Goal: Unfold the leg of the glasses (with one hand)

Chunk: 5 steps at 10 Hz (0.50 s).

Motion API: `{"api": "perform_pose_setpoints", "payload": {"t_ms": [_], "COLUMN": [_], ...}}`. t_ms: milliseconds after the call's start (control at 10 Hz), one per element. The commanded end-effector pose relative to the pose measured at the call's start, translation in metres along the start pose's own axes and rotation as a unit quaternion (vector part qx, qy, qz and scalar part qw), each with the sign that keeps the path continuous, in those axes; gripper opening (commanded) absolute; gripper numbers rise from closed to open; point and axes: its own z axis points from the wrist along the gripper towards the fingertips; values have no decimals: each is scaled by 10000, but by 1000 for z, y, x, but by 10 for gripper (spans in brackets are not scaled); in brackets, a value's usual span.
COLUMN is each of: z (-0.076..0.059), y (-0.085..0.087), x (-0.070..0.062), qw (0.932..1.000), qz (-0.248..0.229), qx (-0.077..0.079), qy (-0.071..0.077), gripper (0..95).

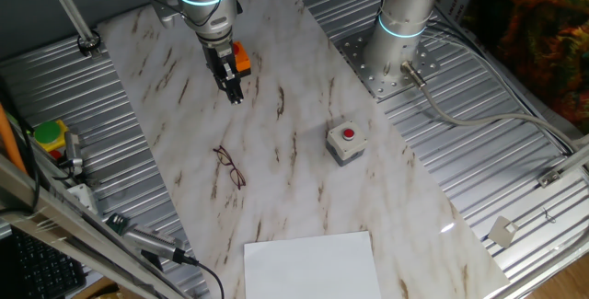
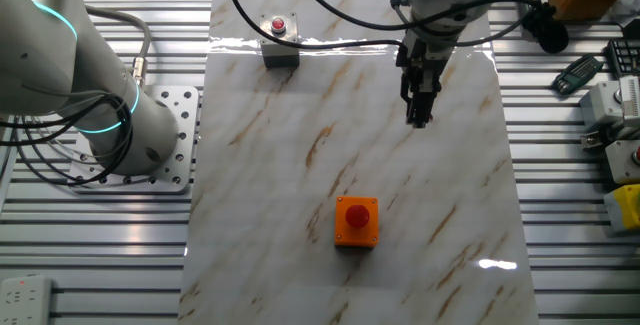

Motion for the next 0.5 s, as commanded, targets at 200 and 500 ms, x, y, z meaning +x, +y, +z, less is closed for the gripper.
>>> {"api": "perform_pose_setpoints", "payload": {"t_ms": [200,500], "z": [-1,-3], "y": [0,1], "x": [0,0], "qw": [9999,9999], "qz": [128,130], "qx": [6,36], "qy": [-40,-44], "gripper": [0,0]}}
